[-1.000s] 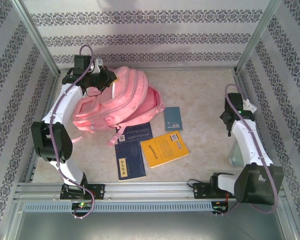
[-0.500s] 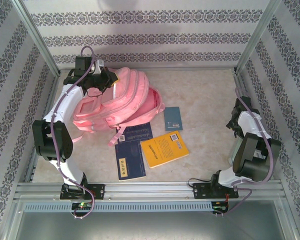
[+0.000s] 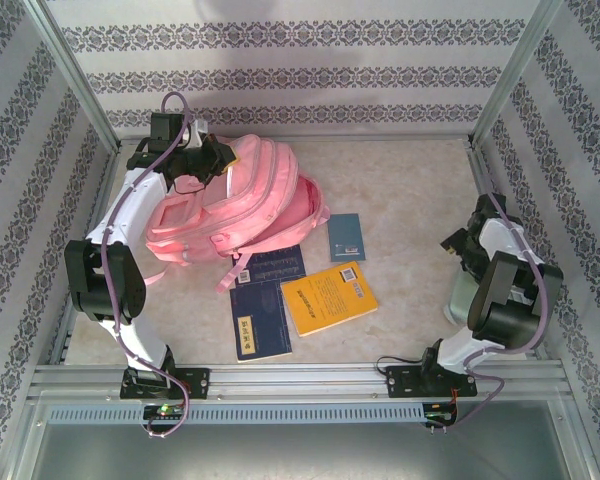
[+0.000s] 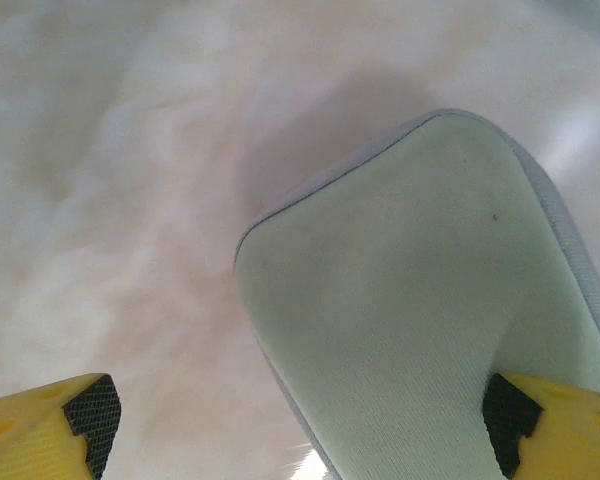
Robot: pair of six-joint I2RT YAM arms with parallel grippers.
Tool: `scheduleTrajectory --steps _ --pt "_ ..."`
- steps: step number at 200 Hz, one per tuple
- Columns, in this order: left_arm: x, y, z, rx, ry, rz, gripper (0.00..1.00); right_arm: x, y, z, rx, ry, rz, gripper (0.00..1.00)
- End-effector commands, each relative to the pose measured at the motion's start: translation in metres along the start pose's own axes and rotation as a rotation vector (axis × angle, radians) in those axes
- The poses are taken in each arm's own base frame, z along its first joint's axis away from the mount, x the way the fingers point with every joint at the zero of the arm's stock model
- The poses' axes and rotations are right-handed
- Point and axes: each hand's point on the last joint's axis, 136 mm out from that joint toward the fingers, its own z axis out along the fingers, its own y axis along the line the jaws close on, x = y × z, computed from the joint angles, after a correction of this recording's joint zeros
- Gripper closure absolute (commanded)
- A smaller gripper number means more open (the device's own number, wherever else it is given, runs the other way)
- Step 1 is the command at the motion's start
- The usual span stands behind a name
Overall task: Pack the student bag
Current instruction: Move the pencil case to the middle-right of the table, then pick up the pencil case from the middle-right of the table.
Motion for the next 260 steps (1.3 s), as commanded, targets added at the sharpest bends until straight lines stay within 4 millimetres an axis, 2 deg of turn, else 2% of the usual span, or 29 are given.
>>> scheduleTrajectory --steps 1,10,34,53,68,86,123,165,199,226,246,260 --pt "-0.009 -0.025 -0.005 0.087 -0.028 0.069 1.00 0.047 0.061 0.005 -0.261 0.183 -0.025 0.06" --pt "-0.009 -0.025 -0.005 0.087 -0.028 0.070 1.00 0.053 0.075 0.002 -0.300 0.199 -0.063 0.06" --pt "-0.008 -0.022 -0.005 0.080 -0.026 0.071 1.00 0.060 0.092 -0.008 -0.326 0.201 -0.127 0.07" --pt "-0.007 -0.023 -0.006 0.077 -0.028 0.077 1.00 0.053 0.086 -0.022 -0.299 0.132 -0.193 0.02" --pt "-0.008 -0.022 -0.006 0.074 -0.030 0.078 1.00 0.048 0.079 -0.034 -0.265 0.058 -0.283 0.02" --pt "-0.008 -0.022 -0.005 0.076 -0.026 0.077 1.00 0.043 0.064 -0.039 -0.157 -0.018 -0.374 0.02" --pt "-0.011 -0.021 -0.004 0.083 -0.025 0.063 1.00 0.037 0.040 -0.028 0.064 -0.092 -0.473 0.02" --pt "-0.014 -0.019 -0.004 0.091 -0.027 0.047 1.00 0.043 0.031 0.001 0.185 -0.029 -0.527 0.02" --pt "-0.015 -0.018 -0.006 0.093 -0.031 0.045 1.00 0.061 0.041 0.025 0.142 0.090 -0.543 0.02" --pt "-0.015 -0.016 -0.005 0.091 -0.028 0.041 1.00 0.067 0.046 0.035 0.129 0.135 -0.541 0.03" --pt "-0.015 -0.015 -0.004 0.091 -0.028 0.040 1.00 0.068 0.050 0.033 0.102 0.136 -0.525 0.11" --pt "-0.015 -0.015 -0.003 0.091 -0.026 0.039 1.00 0.065 0.053 0.028 0.091 0.117 -0.505 0.20"
